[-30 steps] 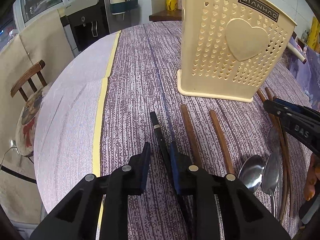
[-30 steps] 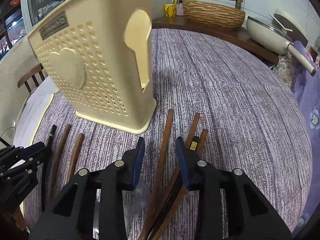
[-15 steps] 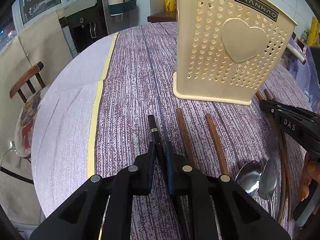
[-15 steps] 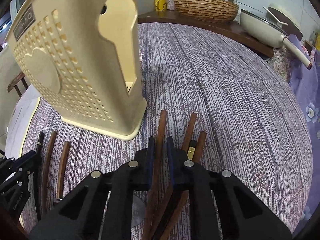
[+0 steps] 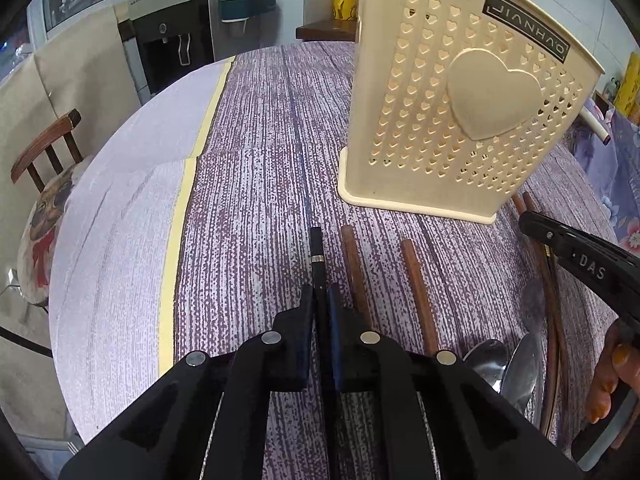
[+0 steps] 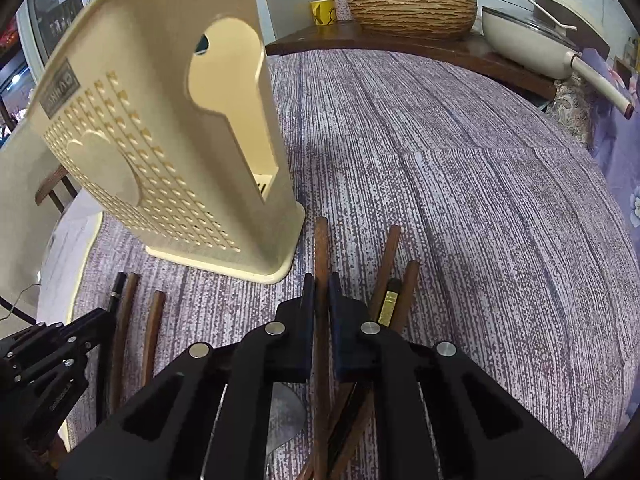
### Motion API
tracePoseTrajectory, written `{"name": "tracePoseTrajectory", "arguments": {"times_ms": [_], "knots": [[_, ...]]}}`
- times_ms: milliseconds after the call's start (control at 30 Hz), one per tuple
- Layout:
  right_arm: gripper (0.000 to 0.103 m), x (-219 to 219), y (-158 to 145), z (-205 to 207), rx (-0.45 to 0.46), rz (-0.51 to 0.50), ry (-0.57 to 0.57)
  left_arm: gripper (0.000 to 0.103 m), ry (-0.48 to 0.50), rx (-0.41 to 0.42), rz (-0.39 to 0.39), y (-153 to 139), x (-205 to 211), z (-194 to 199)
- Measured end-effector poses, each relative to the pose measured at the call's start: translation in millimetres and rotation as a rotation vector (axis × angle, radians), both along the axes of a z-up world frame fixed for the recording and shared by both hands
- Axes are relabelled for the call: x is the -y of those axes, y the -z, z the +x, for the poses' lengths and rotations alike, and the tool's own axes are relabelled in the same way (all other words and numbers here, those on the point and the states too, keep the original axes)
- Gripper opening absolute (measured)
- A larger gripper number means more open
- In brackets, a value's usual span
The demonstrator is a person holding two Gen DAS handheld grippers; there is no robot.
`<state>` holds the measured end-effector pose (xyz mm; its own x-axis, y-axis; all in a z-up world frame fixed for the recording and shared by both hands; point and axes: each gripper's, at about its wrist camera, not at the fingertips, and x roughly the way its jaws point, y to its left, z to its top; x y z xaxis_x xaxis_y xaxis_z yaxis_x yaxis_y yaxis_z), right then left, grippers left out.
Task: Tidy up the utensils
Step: 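Lift both held chopsticks and lower them into the cream holder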
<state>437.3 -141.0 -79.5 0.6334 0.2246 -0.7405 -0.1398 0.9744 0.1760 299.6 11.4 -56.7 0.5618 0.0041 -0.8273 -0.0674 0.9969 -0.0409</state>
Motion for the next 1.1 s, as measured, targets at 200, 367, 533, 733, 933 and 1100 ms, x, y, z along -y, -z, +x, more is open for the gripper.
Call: {"name": "tracePoseTrajectory", "arguments": {"times_ms": [200,367,533,733,933,1100], "knots": [[0.008,12.1,-16.9,-18.3,0.043,0.074,-0.021,0.008,0.005,0.061,-0.04,-17.3,-2.2,-8.0],[0.008,20.8,-43.4,-45.0,0.105,0.126,-0.041,0.008,0.02,0.14,-0.08,-45.2,-8.3,-20.7],[0.008,33.0,-76.6,-71.9,0.179,0.151,-0.07,0.008,0.04,0.205,-0.096,-70.4,-10.1,-33.2],[0.008,45.8,-110.6,-107.1,0.259,0.142,-0.114,0.008,0.066,0.278,-0.104,-101.2,-13.4,-52.4],[0.008,58.5,-134.6,-135.6,0.308,0.153,-0.152,0.008,0.093,0.328,-0.108,-123.2,-16.2,-69.1],[0.008,59.2,-142.5,-145.0,0.323,0.153,-0.17,0.008,0.105,0.352,-0.096,-131.7,-15.1,-78.0]]}}
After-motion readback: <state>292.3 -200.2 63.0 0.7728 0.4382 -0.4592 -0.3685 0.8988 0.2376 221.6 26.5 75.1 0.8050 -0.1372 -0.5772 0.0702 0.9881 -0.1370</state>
